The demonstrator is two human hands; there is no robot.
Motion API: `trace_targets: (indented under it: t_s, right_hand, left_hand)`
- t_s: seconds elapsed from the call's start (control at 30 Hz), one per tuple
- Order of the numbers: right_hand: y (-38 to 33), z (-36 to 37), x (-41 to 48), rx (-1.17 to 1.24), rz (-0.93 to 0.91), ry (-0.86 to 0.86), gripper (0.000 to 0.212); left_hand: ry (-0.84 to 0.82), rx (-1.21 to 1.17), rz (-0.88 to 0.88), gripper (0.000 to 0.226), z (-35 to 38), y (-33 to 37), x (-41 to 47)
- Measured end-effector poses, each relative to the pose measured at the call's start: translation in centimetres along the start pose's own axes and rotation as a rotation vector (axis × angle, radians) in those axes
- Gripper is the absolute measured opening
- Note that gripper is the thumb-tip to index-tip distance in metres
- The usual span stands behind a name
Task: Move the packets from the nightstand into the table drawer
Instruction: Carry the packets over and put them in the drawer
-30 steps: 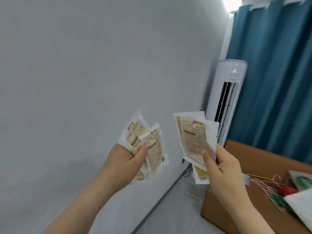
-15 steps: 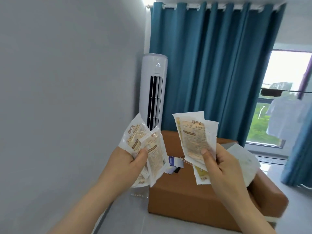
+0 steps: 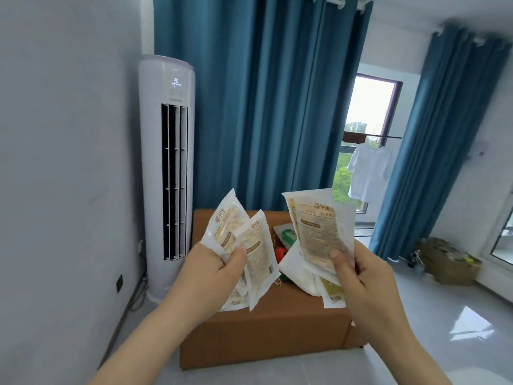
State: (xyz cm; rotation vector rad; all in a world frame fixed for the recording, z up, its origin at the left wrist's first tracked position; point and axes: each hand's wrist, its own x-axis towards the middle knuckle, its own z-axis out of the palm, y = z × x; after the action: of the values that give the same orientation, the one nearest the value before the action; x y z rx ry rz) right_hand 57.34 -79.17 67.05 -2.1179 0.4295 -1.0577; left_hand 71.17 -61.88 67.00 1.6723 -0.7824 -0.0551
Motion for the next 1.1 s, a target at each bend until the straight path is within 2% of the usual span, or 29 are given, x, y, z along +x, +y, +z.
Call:
trace_targets:
  t_s: [0.23, 0.43, 0.53, 0.73, 0.93, 1.1]
  right_hand:
    - [7.1, -1.8, 6.6, -0.026, 0.021, 0.083, 0.03]
    - [12.8, -4.3, 13.3, -0.04, 0.04, 0.129, 0.027]
    - [15.4, -4.6, 16.3, -0.079, 0.058, 0.134, 0.033]
    - [19.8, -3.1, 22.2, -0.063, 0.062, 0.158, 0.038]
    - [24.5, 0.0, 29.4, -0.155, 0.09, 0.224, 0.04]
    - [27.4, 0.6, 34.8, -0.209, 0.134, 0.294, 0.034]
  left_hand:
    - [-0.088, 0.011, 0.069, 0.026, 7.7, -1.6, 8.9]
    - [-0.147, -0.03, 0.115, 0.029, 14.6, -2.3, 16.4]
    - [-0.169, -0.032, 0.107, 0.03, 17.2, -3.5, 19.9]
    - [-0.232, -0.087, 0.067, 0.024, 20.6, -6.9, 27.6]
    - [-0.304, -0.099, 0.073, 0.025, 23.5, -10.9, 37.6]
    - [-0.4, -0.12, 0.037, 0.029, 26.8, -11.8, 45.4]
